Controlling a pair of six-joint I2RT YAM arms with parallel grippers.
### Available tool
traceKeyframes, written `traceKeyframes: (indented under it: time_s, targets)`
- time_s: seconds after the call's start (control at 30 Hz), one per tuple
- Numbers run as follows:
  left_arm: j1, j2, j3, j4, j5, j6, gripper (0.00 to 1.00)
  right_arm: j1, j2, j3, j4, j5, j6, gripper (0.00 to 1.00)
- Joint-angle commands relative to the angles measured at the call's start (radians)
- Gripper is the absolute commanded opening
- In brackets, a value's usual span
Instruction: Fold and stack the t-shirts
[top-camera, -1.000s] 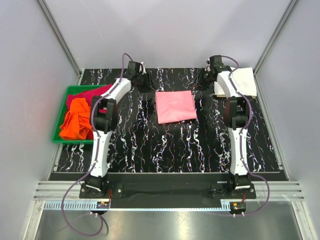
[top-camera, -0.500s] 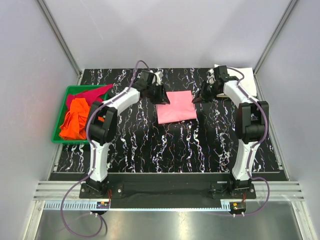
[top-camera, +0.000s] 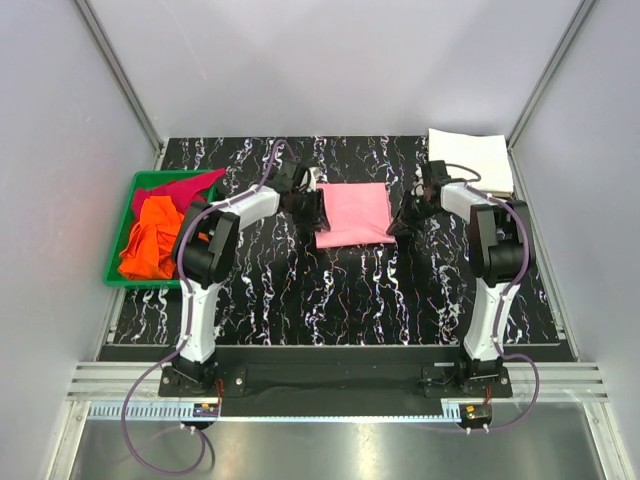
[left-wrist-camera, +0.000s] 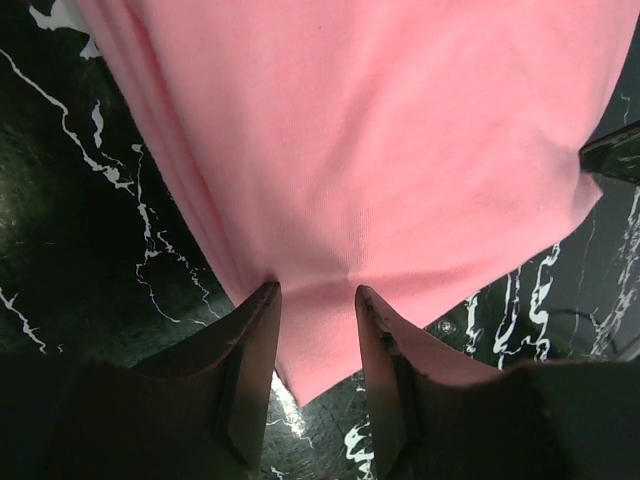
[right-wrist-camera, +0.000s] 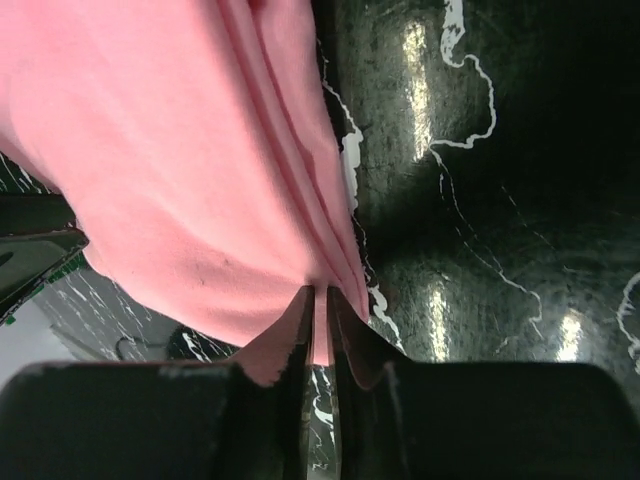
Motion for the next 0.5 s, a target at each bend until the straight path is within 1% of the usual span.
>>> traceKeyframes:
  time_s: [0.0,0.03,0.07,0.17,0.2,0.3,0.37,0.47]
  targets:
    - [-0.004,-0.048,0.055,-0.038,-0.001,0.066,0.42,0.004,-0.106,-0.006,0.045,0.085,-0.024,0.17]
    - [-0.004,-0.045,0.108,-0.073,0.0,0.077,0.42,0.004,-0.122,-0.005,0.045,0.078,-0.022,0.18]
    - [-0.004,-0.046,0.127,-0.121,0.003,0.086,0.42,0.005,-0.152,-0.003,0.045,0.065,-0.019,0.18]
    - [-0.012,-0.082,0.136,-0.13,0.02,0.088,0.42,0.021,-0.182,0.008,0.046,0.012,-0.011,0.21]
    - [-0.018,-0.094,0.132,-0.129,0.026,0.076,0.42,0.028,-0.182,0.021,0.048,-0.03,-0.016,0.21]
    - [-0.038,-0.105,0.122,-0.117,0.028,0.056,0.42,0.062,-0.133,0.061,0.048,-0.131,-0.018,0.2]
    - [-0.045,-0.097,0.115,-0.106,0.017,0.041,0.42,0.096,-0.087,0.092,0.049,-0.171,-0.025,0.18]
    - [-0.053,-0.062,0.095,-0.097,-0.004,0.018,0.41,0.11,-0.013,0.118,0.071,-0.215,-0.019,0.17]
